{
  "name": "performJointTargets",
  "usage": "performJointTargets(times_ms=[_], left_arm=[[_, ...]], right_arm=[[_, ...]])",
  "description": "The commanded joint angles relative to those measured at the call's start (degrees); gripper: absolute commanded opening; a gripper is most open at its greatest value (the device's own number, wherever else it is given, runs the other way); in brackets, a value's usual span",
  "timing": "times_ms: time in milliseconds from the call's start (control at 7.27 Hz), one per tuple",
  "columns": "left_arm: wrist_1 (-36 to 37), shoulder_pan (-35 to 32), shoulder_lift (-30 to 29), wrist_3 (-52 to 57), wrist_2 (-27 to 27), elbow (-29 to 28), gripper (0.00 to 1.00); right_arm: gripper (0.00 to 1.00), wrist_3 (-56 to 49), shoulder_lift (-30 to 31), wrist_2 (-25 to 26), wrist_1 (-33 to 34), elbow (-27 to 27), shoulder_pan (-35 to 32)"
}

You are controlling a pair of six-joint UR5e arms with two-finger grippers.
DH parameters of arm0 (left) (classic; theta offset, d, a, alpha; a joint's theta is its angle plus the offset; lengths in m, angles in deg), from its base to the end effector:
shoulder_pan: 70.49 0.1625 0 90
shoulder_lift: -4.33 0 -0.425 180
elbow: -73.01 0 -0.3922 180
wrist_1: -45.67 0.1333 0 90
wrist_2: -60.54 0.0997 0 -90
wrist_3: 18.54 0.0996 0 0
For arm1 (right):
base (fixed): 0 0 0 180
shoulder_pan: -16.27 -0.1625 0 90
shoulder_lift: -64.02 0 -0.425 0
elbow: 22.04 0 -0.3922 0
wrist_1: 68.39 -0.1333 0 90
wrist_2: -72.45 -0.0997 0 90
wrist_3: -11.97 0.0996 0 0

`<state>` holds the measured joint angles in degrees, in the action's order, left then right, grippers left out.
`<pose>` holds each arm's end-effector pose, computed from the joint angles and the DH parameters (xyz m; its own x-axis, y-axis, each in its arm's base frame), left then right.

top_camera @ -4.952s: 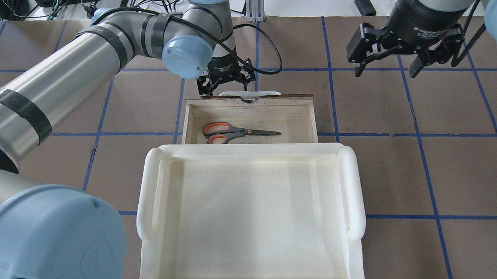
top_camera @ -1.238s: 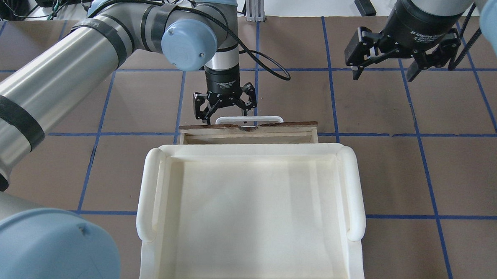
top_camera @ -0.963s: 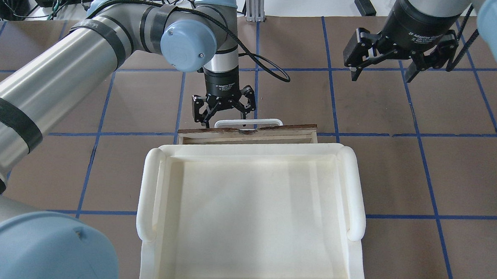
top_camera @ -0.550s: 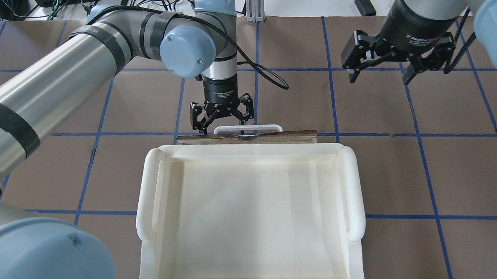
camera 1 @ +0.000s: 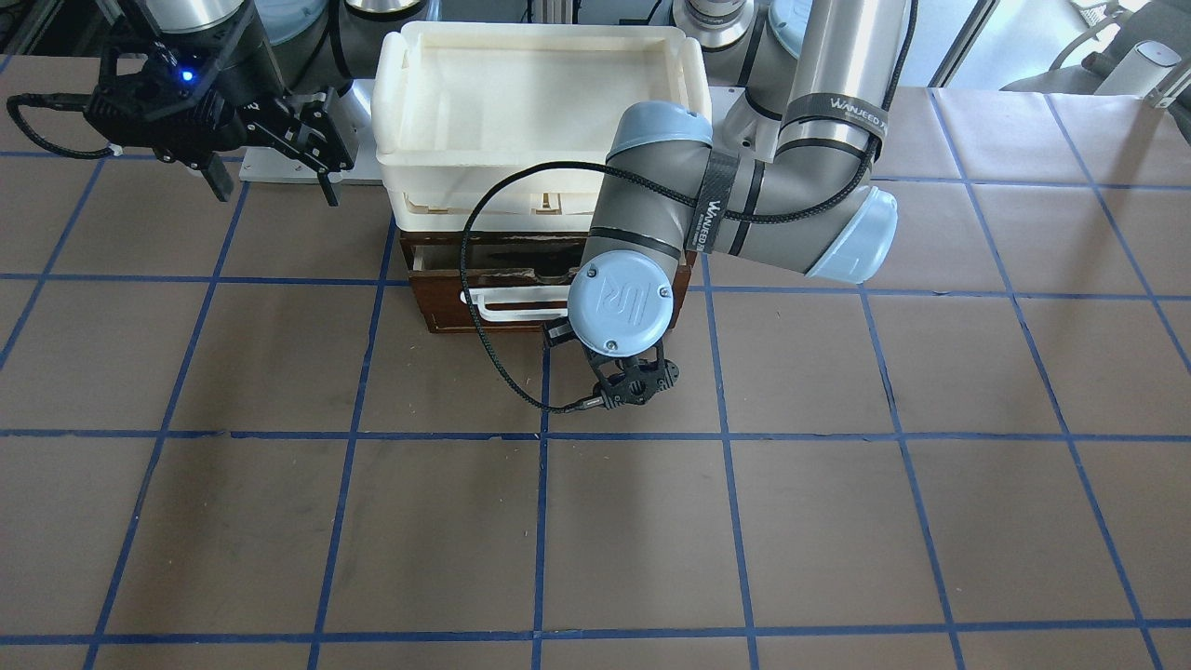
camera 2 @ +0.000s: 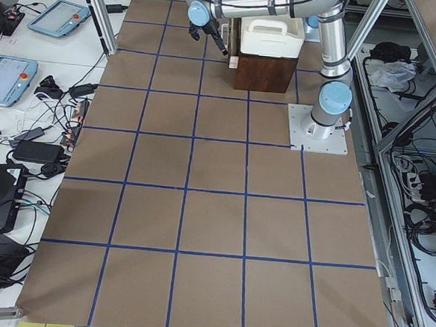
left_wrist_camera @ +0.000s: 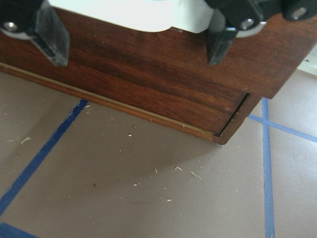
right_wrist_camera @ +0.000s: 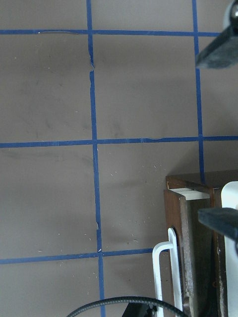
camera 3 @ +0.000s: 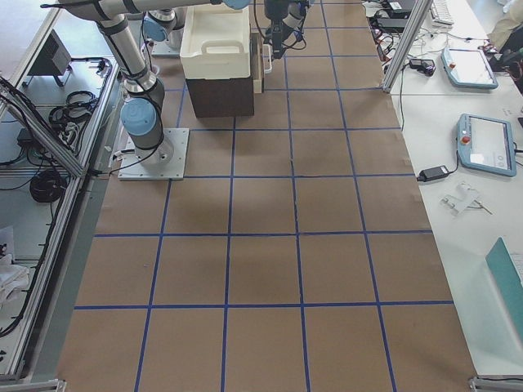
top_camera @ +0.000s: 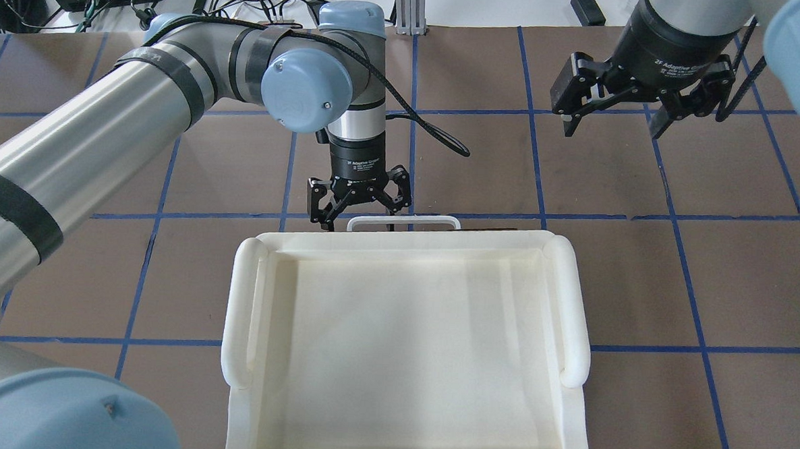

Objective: Put scissors in drawer and close it
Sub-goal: 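Push the drawer shut with the left gripper, away from the robot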

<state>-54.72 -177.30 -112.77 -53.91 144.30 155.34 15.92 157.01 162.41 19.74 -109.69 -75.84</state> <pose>-0.3117 -0.5334 0.2749 -0.9339 -0.2885 -0.2110 -0.3553 0.8137 0.4601 0.1507 -0.4686 0.5300 -0.9995 0.0319 -0.0049 0.0322 0.9977 -0.0603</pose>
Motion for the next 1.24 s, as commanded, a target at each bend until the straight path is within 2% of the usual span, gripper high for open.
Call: performJointTargets(times_ms=[0, 413, 1101], left_arm=[[-2.5, -0.1, 0.2, -0.1, -0.6, 0.1, 1.0], [-3.5, -0.1, 0.3, -0.1, -0.3, 0.1, 1.0], [-0.6, 0.3, 0.1, 0.0, -0.4, -0.7, 1.0]], right_arm=[[1.0, -0.2, 0.0, 0.0, 0.4, -0.1, 0.0], [1.0, -0.1, 0.0, -0.1, 0.4, -0.1, 0.0], [1.0, 0.0, 0.0, -0.2, 0.4, -0.7, 0.0]])
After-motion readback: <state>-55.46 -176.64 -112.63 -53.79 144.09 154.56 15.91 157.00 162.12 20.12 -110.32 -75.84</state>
